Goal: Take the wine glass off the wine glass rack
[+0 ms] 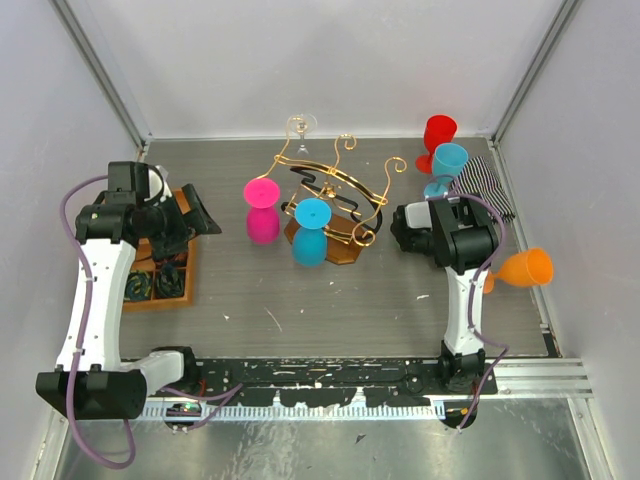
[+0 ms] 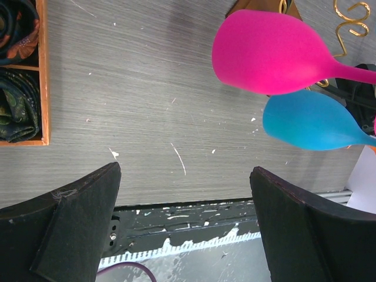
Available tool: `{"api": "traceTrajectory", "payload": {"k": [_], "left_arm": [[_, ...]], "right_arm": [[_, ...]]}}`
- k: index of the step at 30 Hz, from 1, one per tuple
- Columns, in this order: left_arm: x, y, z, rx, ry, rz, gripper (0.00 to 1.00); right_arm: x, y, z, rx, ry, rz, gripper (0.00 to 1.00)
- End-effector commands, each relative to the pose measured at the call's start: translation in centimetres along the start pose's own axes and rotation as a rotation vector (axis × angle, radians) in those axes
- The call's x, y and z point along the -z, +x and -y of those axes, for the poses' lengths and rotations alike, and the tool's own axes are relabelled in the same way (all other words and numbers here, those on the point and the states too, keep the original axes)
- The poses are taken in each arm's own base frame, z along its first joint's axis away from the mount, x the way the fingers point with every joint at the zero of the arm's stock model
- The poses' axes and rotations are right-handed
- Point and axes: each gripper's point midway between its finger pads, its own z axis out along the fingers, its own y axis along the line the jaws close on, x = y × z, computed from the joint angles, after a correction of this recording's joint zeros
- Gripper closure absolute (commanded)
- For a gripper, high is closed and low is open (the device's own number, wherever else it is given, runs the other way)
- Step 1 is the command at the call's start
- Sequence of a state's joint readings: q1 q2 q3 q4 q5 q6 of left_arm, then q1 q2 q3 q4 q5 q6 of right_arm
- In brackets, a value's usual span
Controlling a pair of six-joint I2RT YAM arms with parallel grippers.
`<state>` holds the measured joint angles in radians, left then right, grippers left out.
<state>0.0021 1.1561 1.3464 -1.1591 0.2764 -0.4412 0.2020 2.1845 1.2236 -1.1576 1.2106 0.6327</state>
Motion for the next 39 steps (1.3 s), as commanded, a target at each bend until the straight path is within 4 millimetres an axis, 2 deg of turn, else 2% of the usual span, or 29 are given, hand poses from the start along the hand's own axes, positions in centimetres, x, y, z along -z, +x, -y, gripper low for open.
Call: {"api": "traceTrajectory", "payload": {"k": [1,6,10,20,25,28,29,32,34,37,39], "left_arm": [[0.6,0.1,-0.1,-0.023,-0.002,0.017,0.02],[0.6,0.1,-0.1,-0.022,-0.002,0.014,0.02],[0.5,0.2,-0.2,-0.021,-0.003,0.009,0.02],[0.5,0.2,-0.3,-0.021,-0.008,0.008,0.02],[0.4,0.2,-0.4,-0.022,-0.012,0.006,0.02],[0.4,0.2,-0.4,-0.023,-0.014,0.006,0.02],[0.4,0.2,-0.4,-0.025,-0.015,0.006,0.02],[0.3,0.2,-0.5,-0.026,-0.018,0.006,0.02],[0.3,0.2,-0.5,-0.024,-0.019,0.004,0.02],[0.2,0.2,-0.5,-0.023,-0.019,0.003,0.02],[0.1,0.1,-0.5,-0.024,-0.017,0.002,0.02]], "right_arm": [[0.3,-1.1,0.0,-0.041,0.006,0.018,0.99],[0.4,-1.2,-0.4,-0.044,-0.009,0.02,0.99],[0.6,-1.3,-1.6,-0.04,-0.078,0.003,0.97],[1.5,-1.6,-3.6,-0.019,-0.15,0.017,0.82],[2.0,-1.6,-4.6,-0.016,-0.183,0.019,0.68],[2.3,-1.6,-5.1,-0.019,-0.203,0.018,0.63],[2.4,-1.7,-5.2,-0.021,-0.214,0.016,0.6],[3.2,-1.8,-5.8,-0.034,-0.266,0.018,0.41],[3.7,-2.0,-6.0,-0.044,-0.31,0.019,0.33],[4.7,-2.4,-6.3,-0.063,-0.387,0.018,0.03],[5.3,-2.7,-6.4,-0.07,-0.43,0.023,0.0]]}}
